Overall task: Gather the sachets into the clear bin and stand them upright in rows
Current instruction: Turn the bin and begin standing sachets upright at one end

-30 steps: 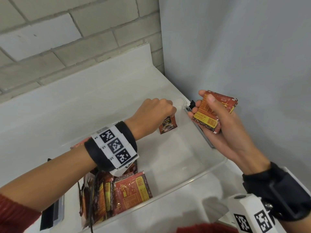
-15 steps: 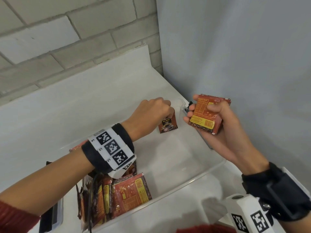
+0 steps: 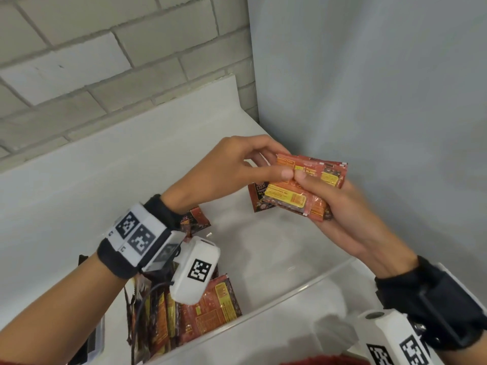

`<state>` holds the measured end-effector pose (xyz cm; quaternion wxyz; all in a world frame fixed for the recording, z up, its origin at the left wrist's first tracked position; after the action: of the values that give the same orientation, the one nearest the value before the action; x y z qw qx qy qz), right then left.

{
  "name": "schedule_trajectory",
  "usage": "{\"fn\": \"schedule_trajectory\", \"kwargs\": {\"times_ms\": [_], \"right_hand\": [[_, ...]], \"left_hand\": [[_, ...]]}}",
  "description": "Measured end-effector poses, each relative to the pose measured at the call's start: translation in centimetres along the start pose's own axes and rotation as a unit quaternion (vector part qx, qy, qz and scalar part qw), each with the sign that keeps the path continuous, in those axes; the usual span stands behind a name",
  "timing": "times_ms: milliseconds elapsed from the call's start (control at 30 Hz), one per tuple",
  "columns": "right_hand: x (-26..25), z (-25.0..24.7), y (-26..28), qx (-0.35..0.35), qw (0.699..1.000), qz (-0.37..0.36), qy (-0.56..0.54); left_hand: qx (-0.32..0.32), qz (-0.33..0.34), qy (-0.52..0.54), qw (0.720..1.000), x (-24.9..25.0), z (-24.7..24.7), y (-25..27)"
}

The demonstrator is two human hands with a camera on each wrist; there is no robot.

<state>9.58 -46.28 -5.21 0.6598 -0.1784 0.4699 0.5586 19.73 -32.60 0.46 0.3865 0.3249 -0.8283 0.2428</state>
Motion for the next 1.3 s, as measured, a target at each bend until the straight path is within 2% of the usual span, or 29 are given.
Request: {"fn": "schedule_trajectory", "kwargs": {"times_ms": [200,367,500,667,900,1033,1167,1300], "right_hand": [[-0.1,0.3,0.4,-0.024,1.000,0.013,0.010],[0.1,0.2,0.0,-0.045,0.995,0.085,-0.035],[0.3,0.2,-0.2,-0.071,0.991,0.106,-0.035],[0.0,0.1,0.2,-0.057,0.993,0.101,-0.037],[0.0,0.2,0.1,-0.032,0.998,0.053,-0.028],[0.0,0.1,-0.1,-0.014,0.999,0.037,-0.034],[-0.1,0.3,0.2,-0.022,0.999,0.027,-0.013],[-0.4,0.1,0.1,0.021,0.997,0.012,-0.074]], "left_hand": [[0.013,-0.016,0.092,0.996,0.1,0.3,0.6],[0.057,0.042,0.149,0.986,0.2,-0.5,0.7],[0.036,0.087,0.176,0.980,-0.6,-0.6,0.7],[0.010,0.072,0.162,0.984,-1.5,-0.5,0.6],[0.020,0.048,0.116,0.992,-1.5,-0.7,0.8],[0.015,-0.014,0.131,0.991,-0.6,-0.9,1.0],[-0.018,-0.039,0.107,0.993,-0.2,-1.0,1.1],[-0.017,-0.031,0.076,0.997,-0.6,-1.7,0.7]]}}
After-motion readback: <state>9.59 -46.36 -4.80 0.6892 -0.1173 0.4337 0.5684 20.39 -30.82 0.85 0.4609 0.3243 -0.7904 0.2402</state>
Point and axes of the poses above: each hand's wrist, its own y-axis away from the middle knuckle, its own z-axis out of the palm, x = y × z, the point moved 2 cm from there along -y, towards the middle knuckle, and after that the axes turned 13 degrees about x, right-handed, at the moved point
